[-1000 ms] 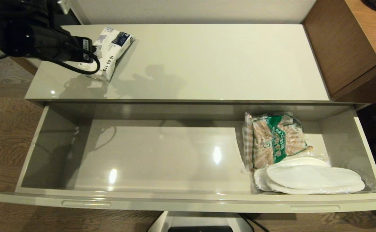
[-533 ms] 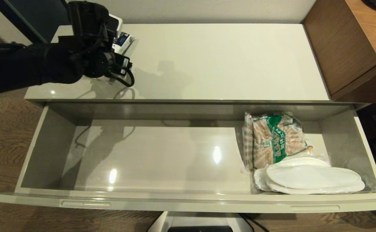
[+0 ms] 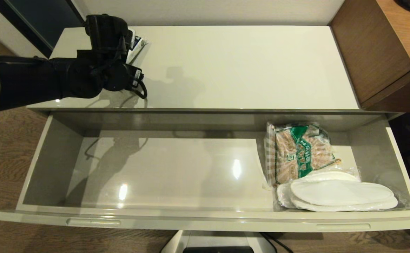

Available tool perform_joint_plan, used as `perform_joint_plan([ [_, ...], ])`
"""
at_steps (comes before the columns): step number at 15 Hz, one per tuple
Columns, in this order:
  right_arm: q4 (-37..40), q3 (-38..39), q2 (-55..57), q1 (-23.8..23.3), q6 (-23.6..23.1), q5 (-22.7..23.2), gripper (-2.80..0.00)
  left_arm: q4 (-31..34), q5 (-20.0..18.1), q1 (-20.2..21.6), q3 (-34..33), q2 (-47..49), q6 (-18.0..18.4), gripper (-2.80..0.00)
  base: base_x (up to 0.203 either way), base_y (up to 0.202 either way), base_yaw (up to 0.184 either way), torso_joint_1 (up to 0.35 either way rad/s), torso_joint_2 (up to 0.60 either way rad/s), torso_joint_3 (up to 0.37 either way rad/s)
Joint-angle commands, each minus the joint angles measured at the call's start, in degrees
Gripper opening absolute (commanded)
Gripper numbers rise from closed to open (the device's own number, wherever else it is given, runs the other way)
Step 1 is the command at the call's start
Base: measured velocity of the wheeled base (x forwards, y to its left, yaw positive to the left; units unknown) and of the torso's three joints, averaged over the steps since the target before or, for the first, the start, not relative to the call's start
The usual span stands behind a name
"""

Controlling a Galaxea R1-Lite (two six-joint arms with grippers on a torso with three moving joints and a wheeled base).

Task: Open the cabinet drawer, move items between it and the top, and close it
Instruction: Pick up the tissue on the table

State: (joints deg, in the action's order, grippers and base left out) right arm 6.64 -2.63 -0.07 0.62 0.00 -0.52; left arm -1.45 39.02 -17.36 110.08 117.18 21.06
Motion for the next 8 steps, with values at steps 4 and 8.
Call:
perform_joint_plan([
  [4,0.04,0.03,-1.27,-0.01,0.0,0.0,-2.8,-1.37,6.61,2.8,-0.24,0.88,-0.53,0.0,0.0,0.0,0.0,0.0,0.0,0.0],
  [8,0.04,0.0,-1.25,-0.01,0.0,0.0,-2.8,-1.46,6.5,3.13,-0.22,0.95,-0.49,-2.8,0.0,0.0,0.0,0.0,0.0,0.0],
])
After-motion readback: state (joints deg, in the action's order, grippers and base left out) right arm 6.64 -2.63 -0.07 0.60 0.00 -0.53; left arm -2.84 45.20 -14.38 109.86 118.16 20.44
